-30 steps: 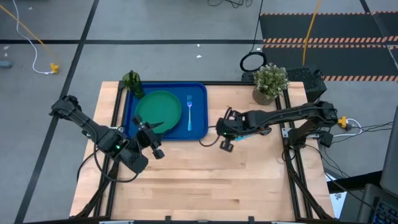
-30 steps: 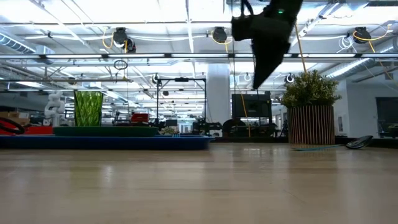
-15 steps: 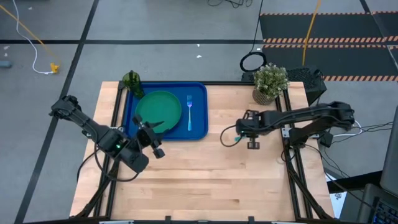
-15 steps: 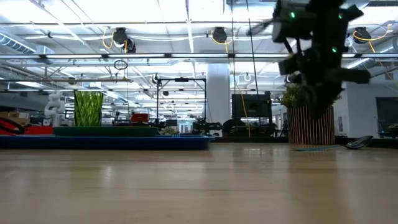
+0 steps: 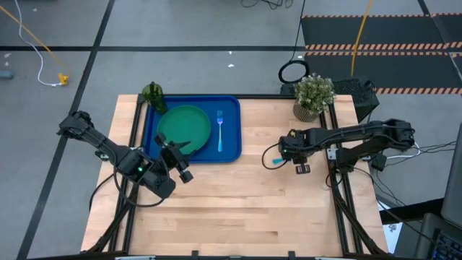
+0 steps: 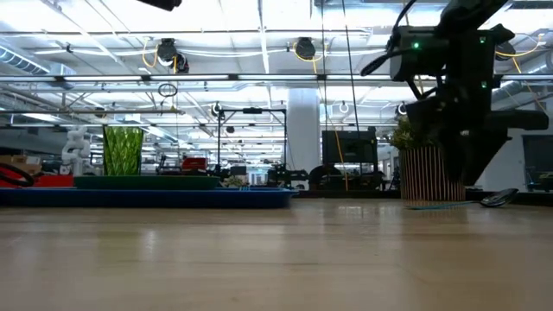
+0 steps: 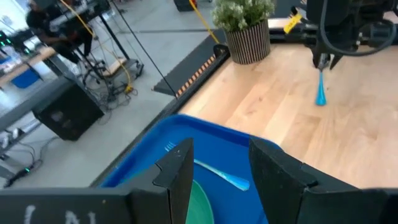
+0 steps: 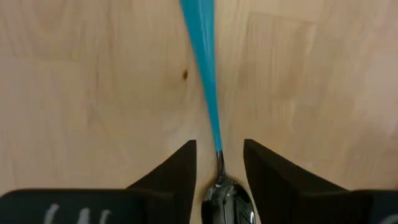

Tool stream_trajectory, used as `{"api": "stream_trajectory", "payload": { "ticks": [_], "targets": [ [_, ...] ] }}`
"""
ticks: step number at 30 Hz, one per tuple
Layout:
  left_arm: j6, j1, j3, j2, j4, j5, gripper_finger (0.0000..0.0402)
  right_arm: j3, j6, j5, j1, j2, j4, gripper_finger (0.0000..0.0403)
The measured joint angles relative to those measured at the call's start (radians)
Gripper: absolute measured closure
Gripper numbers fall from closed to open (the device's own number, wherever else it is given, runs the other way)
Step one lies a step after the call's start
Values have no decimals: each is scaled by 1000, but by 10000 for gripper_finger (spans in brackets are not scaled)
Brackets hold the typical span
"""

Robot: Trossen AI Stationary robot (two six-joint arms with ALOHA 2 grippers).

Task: Pick and place plate/cup/fork/spoon on tray
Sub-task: Put the blue spoon on the blue serving tray to the right of the blue fork

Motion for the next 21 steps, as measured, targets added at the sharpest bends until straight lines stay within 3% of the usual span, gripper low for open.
{"api": "stream_trajectory", "payload": {
  "ticks": [12, 21],
  "targets": [
    [-129, -2, -27, 0, 3, 61, 245, -3, -11, 8, -1, 121, -8, 259],
    [-169, -2, -27, 0, 57, 61, 245, 1, -40, 119, 0, 248, -4, 270]
  ]
}}
